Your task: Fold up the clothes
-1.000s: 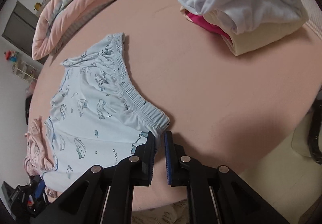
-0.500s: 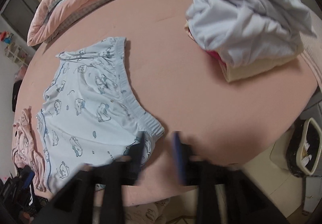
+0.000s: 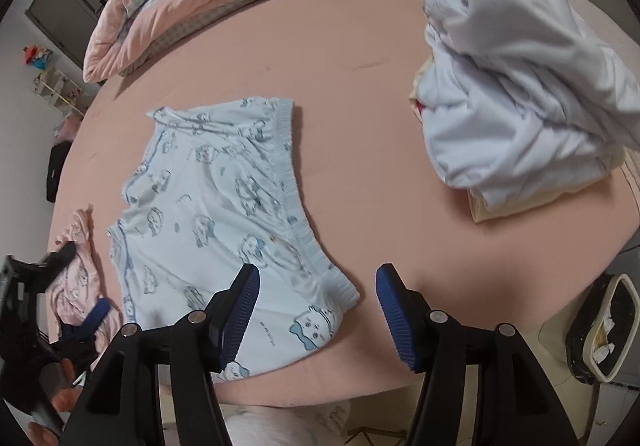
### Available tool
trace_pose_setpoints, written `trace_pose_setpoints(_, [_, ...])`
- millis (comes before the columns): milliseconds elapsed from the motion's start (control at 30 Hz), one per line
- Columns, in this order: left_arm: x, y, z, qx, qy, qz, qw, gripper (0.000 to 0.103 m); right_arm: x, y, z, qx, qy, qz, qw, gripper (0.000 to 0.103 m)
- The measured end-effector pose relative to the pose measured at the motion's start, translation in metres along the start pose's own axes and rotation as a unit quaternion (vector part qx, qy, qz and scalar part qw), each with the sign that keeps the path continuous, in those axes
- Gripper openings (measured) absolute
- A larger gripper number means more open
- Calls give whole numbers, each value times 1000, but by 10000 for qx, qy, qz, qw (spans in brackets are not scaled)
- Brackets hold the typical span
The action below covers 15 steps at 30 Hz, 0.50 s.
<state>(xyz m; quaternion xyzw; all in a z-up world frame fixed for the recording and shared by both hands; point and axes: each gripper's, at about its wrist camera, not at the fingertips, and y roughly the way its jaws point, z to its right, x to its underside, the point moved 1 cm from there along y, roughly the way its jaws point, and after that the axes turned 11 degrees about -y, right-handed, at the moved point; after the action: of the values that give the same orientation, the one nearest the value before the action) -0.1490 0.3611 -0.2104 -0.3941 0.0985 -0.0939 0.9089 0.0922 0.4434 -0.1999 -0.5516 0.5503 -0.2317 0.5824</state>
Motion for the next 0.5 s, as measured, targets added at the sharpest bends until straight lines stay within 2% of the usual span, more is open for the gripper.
trace_pose_setpoints(100, [5,14,23,-376,536,-199,9977,86,-12,-1,-1,7,-20,-45,10000,64])
trace_pose_setpoints(267, [10,29,45,-1024,1626,-395,9806,86,-30,5,-6,49,-97,-92,9999,64])
trace_pose_setpoints(367, [7,37,53,-1204,2022,-621,9699,86,-41,13,-10,-37,-123,-169,9998,64])
trace_pose_setpoints(500, [-3,48,60,-1173,2302,-918,9617,86,-53,28,-20,-50,-226,-288,9993,64])
